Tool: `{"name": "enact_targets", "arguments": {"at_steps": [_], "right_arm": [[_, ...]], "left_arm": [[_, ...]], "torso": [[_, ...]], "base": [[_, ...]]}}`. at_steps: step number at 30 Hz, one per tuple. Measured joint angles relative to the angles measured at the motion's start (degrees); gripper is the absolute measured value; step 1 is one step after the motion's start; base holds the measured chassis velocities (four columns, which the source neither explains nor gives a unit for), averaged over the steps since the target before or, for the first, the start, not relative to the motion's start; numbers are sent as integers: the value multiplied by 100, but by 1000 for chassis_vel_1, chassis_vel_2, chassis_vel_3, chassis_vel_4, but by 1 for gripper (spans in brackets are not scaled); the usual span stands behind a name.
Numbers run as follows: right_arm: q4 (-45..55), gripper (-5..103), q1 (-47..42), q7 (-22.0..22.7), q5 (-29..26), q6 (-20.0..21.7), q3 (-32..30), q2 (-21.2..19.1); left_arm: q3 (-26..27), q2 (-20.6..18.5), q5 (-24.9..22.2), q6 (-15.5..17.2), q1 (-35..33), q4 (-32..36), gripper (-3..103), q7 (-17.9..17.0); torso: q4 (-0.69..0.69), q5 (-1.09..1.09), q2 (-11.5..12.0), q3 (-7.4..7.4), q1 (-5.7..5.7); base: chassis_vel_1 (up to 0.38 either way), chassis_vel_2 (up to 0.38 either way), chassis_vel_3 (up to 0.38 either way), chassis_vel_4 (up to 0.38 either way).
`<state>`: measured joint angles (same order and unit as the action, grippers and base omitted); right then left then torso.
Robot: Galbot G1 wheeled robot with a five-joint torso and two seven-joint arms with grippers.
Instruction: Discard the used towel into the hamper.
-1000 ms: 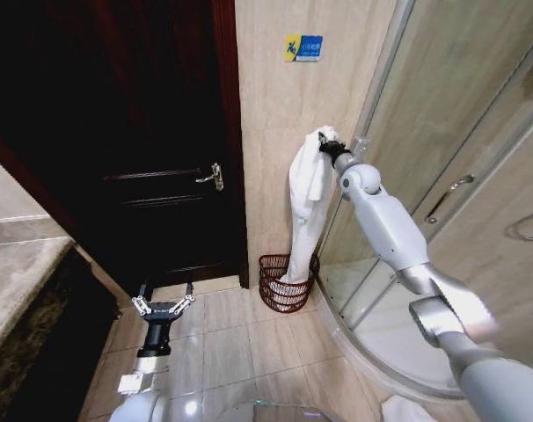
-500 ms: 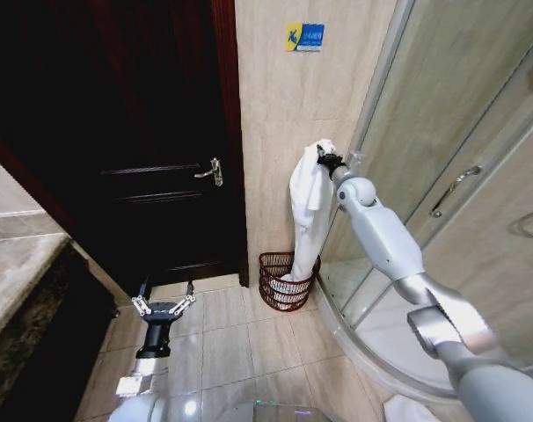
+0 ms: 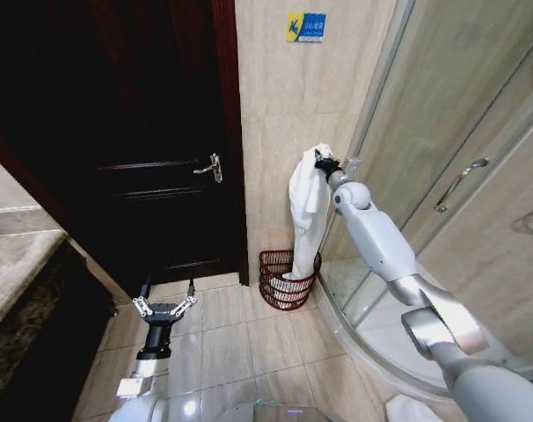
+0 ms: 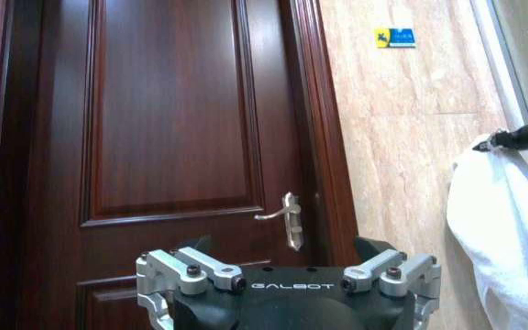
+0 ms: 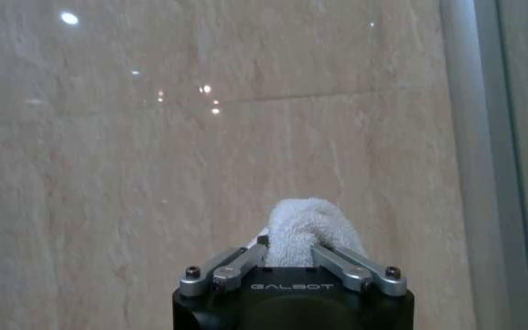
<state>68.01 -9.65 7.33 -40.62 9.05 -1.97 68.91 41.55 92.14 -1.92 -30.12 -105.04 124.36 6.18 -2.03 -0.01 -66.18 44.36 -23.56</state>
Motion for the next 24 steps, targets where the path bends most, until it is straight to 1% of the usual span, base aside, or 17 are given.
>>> {"name": "enact_targets", "arguments": {"at_steps": [3, 5, 6, 9, 12, 17, 24], "right_arm": [[-85, 5, -59, -32, 59, -47, -38, 0], [-104, 5, -67, -34, 71, -63, -41, 2], [-160, 5, -81, -49, 111, -114, -47, 18], [-207, 5, -83, -79, 144, -149, -52, 42], [-256, 5, -91, -114, 184, -192, -74, 111], [-341, 5, -126, -165, 251, -236, -119, 177], [-539, 5, -233, -253, 467, -350, -224, 238]], "left_arm": [[4, 0, -8, -20, -8, -16, 100, 1], [3, 0, -8, -25, -10, -25, 100, 1], [0, 0, -7, -39, -17, -48, 100, 3], [-13, 0, -1, -50, -22, -63, 100, 11], [-20, 0, 6, -73, -24, -71, 100, 24], [-17, 0, 1, -92, -52, -67, 100, 24], [-7, 0, 20, -109, -83, -31, 100, 24]], "torso": [[1, 1, 120, -67, 53], [1, 1, 140, -78, 62], [2, 1, 199, -110, 88], [1, 1, 257, -142, 114], [0, 0, 376, -206, 169], [0, 0, 483, -265, 218], [1, 1, 708, -390, 317]], "base": [[0, 0, 0, 0], [0, 0, 0, 0], [0, 0, 0, 0], [0, 0, 0, 0], [0, 0, 0, 0], [0, 0, 0, 0], [0, 0, 0, 0]]}}
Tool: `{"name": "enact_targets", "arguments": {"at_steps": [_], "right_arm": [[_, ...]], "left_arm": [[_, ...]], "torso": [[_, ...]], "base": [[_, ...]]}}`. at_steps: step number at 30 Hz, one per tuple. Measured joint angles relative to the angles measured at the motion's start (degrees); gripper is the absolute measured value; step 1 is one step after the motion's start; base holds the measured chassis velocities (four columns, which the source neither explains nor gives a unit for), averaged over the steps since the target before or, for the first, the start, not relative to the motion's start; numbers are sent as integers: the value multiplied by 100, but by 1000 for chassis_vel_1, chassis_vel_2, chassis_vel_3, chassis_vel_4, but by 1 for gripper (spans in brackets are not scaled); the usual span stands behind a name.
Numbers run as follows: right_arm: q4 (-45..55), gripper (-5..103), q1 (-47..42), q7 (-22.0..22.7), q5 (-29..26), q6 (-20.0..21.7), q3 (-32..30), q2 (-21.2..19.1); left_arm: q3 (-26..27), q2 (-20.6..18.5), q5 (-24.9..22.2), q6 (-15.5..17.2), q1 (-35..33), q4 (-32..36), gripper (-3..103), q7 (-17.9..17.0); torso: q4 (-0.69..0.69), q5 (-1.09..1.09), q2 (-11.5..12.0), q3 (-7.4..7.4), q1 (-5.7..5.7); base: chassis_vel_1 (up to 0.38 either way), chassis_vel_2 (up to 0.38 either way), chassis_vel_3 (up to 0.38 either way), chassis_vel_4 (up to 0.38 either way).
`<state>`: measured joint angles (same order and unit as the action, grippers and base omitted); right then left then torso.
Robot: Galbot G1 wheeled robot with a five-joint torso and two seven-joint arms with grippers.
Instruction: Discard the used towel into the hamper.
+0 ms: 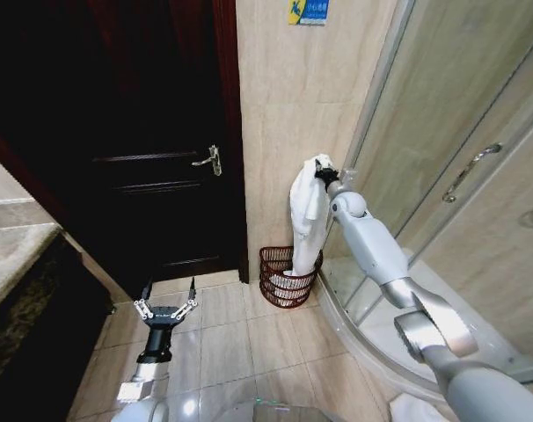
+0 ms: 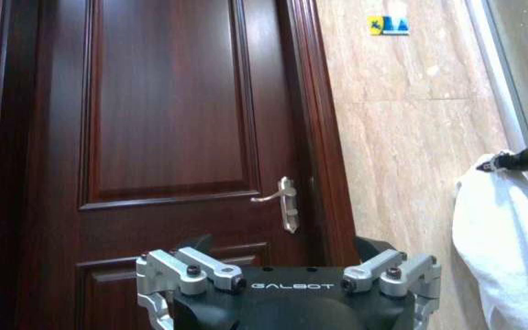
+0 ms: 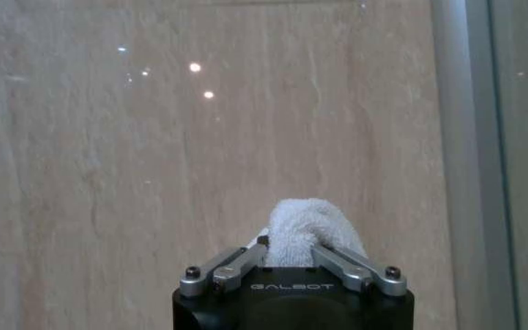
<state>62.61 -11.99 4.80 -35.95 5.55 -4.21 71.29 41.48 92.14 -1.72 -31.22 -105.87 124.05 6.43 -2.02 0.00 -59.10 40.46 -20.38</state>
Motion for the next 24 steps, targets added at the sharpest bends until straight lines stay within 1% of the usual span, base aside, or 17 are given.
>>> {"name": "enact_targets", "arguments": {"at_steps": [4, 7, 9, 11, 12, 14, 16, 18, 20, 22, 24], "right_arm": [[-43, 5, -30, -9, 20, -11, -32, 16], [-168, 5, -57, -46, 66, -68, -66, 66], [-203, 5, -62, -59, 77, -86, -75, 83], [-319, 5, -66, -101, 102, -151, -107, 134], [-319, 5, -66, -101, 102, -151, -107, 134], [-446, 5, -66, -147, 136, -269, -134, 204], [-471, 5, -71, -154, 147, -307, -137, 228], [-470, 5, -106, -154, 149, -322, -137, 260], [-468, 5, -118, -155, 150, -324, -138, 269], [-464, 5, -168, -156, 162, -330, -151, 317], [-463, 5, -195, -157, 173, -332, -162, 335]], "left_arm": [[-3, 0, 47, -5, -8, 23, 100, 10], [-14, 0, 111, -14, -11, 36, 100, 29], [-14, 0, 119, -15, -11, 36, 100, 30], [-14, 0, 135, -23, -14, 37, 100, 30], [-14, 0, 135, -23, -14, 37, 100, 30], [-11, 0, 139, -35, -28, 37, 100, 31], [-9, 0, 141, -39, -30, 37, 100, 31], [-6, 0, 141, -41, -30, 37, 100, 31], [-6, 0, 142, -41, -30, 37, 100, 31], [-5, 0, 143, -41, -30, 38, 100, 33], [-6, 0, 149, -41, -36, 40, 100, 35]], "torso": [[0, 0, 70, -39, 33], [-1, 0, 188, -103, 85], [0, 0, 210, -116, 95], [0, 0, 297, -166, 131], [0, 0, 297, -166, 131], [-1, 0, 382, -215, 168], [-1, 0, 418, -235, 184], [-1, -1, 487, -273, 215], [0, -1, 501, -282, 221], [-1, 0, 593, -333, 262], [-1, -1, 635, -356, 280]], "base": [[0, 0, 0, 0], [0, 0, 0, 0], [0, 0, 0, 0], [0, 0, 0, 0], [0, 0, 0, 0], [0, 0, 0, 0], [0, 0, 0, 0], [0, 0, 0, 0], [0, 0, 0, 0], [0, 0, 0, 0], [0, 0, 0, 0]]}}
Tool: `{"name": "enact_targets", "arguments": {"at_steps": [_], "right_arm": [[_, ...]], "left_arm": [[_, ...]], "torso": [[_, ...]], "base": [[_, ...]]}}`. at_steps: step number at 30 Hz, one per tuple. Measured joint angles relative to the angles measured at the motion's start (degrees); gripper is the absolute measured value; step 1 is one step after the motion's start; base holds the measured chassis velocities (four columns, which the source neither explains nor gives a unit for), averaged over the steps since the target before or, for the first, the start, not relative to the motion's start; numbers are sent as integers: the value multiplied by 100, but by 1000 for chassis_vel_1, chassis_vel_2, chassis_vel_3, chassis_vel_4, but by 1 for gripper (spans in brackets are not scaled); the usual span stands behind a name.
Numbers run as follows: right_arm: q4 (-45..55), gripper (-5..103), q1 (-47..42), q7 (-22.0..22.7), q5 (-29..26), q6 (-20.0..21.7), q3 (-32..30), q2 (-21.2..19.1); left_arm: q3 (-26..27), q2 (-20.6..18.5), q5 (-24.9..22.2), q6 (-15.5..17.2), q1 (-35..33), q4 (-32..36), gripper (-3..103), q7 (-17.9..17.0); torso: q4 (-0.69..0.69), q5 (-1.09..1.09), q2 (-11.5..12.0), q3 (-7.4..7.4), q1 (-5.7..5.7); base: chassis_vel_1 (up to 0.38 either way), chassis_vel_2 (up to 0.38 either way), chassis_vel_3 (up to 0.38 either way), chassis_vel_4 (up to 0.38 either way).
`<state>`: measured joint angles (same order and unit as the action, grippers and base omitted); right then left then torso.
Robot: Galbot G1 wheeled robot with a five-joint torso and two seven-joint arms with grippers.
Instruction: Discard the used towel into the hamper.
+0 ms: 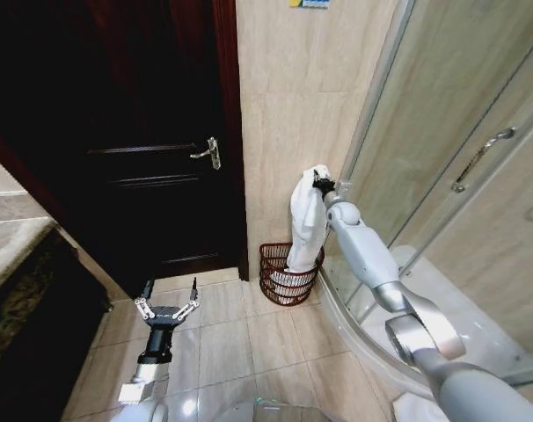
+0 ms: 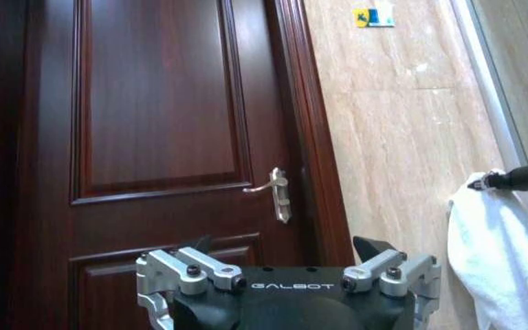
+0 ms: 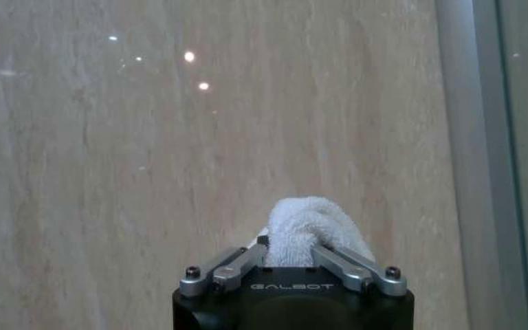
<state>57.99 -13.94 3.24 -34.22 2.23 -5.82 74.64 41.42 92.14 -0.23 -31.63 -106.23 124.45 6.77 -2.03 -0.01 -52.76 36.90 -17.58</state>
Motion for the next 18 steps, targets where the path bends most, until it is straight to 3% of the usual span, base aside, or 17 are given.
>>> {"name": "enact_targets", "arguments": {"at_steps": [18], "right_arm": [[-245, 5, -161, -95, 92, -6, -154, 153]], "left_arm": [[-1, 0, 59, -23, -78, 22, 100, 30]], "torso": [[1, 0, 514, -287, 225]], "base": [[0, 0, 0, 0]]}}
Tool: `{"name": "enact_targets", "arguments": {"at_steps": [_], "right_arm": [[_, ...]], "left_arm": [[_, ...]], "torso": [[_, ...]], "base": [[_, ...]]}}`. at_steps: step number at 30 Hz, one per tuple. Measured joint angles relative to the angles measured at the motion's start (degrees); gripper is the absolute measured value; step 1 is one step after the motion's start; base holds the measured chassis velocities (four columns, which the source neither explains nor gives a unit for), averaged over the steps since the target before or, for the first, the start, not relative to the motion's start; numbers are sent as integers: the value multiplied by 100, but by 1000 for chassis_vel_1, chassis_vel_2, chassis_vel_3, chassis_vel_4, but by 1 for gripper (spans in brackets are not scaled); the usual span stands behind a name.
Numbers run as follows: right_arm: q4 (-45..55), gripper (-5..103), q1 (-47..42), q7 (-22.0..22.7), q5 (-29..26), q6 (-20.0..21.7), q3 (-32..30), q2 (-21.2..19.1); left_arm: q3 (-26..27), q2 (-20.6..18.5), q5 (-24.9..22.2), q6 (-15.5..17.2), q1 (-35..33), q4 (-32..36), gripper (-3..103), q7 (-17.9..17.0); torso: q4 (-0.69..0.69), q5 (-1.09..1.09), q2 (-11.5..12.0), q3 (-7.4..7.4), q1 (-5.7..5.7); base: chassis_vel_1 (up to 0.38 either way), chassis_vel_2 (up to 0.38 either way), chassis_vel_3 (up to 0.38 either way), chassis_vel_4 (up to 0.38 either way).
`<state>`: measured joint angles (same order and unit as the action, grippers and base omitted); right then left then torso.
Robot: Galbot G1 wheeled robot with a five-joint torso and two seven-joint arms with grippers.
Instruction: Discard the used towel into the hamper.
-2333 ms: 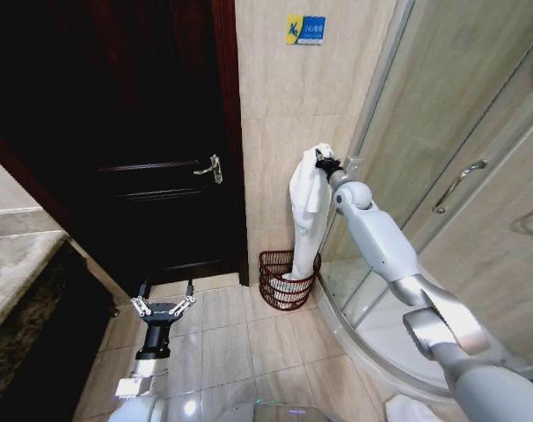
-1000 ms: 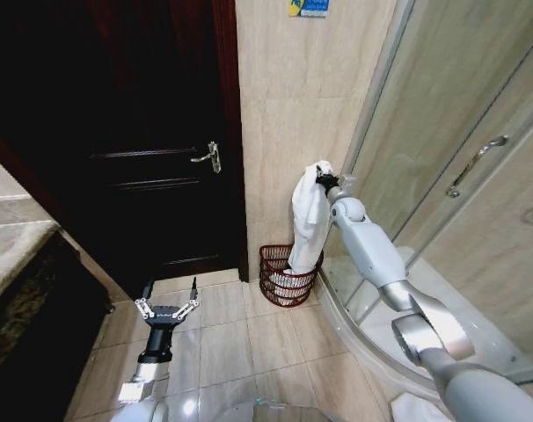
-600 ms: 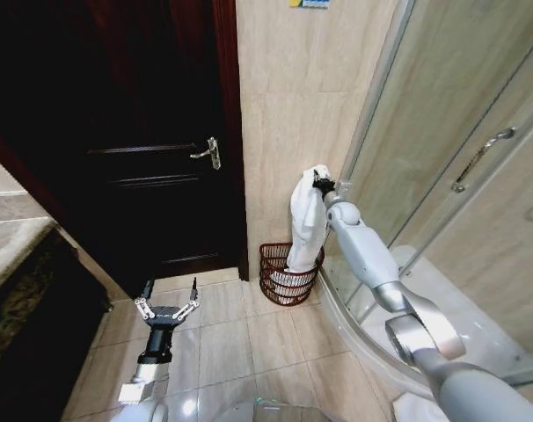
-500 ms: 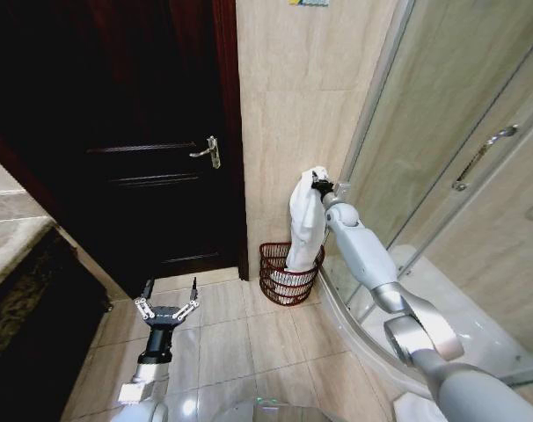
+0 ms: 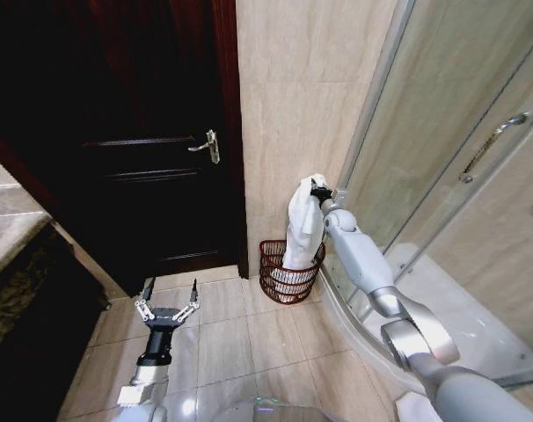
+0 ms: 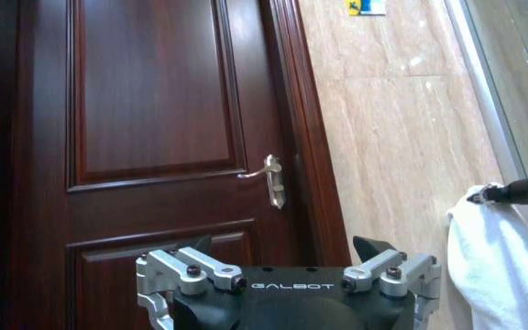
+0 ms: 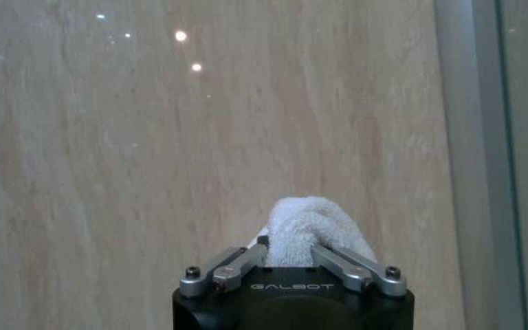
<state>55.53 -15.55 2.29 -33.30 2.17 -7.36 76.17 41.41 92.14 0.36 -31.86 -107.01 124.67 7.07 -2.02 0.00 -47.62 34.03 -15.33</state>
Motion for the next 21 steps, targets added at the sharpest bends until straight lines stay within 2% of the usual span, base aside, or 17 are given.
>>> {"name": "enact_targets", "arguments": {"at_steps": [10, 21], "right_arm": [[172, 5, -260, 32, 302, 108, -119, 98], [559, 5, -767, 117, 389, 186, -190, -111]], "left_arm": [[25, 0, 2, 6, -15, 29, 100, 7], [-9, 0, 44, 3, 13, -23, 100, 32]], "torso": [[0, 1, 252, -140, 112], [0, 1, 565, -324, 241]], "base": [[0, 0, 0, 0], [0, 0, 0, 0]]}}
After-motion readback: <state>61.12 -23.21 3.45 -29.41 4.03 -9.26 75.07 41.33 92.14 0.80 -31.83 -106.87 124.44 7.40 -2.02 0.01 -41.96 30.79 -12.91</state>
